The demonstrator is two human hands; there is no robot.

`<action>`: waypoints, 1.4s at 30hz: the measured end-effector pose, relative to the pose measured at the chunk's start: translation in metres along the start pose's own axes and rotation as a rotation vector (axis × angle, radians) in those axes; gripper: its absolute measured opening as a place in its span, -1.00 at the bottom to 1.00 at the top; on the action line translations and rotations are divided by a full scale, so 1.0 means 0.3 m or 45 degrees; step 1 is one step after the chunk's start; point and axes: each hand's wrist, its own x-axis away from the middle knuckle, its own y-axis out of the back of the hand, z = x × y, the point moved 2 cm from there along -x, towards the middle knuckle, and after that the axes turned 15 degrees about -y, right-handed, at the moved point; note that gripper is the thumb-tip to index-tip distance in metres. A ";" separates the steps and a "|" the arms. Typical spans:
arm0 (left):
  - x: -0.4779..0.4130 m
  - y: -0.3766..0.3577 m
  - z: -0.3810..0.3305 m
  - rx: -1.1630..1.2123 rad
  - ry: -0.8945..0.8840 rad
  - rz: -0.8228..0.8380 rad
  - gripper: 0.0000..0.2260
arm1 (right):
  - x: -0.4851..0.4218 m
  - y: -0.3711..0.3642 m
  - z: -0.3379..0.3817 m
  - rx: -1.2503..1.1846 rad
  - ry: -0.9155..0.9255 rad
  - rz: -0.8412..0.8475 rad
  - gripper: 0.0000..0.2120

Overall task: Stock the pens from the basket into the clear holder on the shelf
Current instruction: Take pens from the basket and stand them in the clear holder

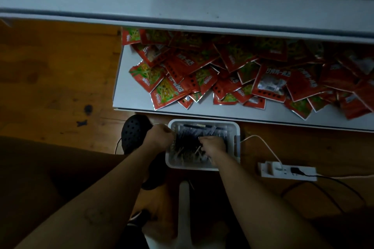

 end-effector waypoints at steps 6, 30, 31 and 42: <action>0.077 0.049 -0.146 0.016 -0.226 -0.004 -0.82 | 0.184 0.094 0.041 -0.037 0.228 0.078 -0.90; 0.729 0.296 -0.429 0.031 -0.991 -0.259 -0.86 | 1.082 0.324 0.039 -0.223 1.066 -0.239 -0.97; 0.742 0.303 -0.433 0.035 -1.006 -0.283 -0.85 | 1.102 0.327 0.041 -0.209 1.101 -0.284 -0.93; 0.816 0.376 -0.486 0.117 -1.046 -0.367 -0.88 | 1.244 0.359 0.077 -0.122 1.383 -0.586 -0.24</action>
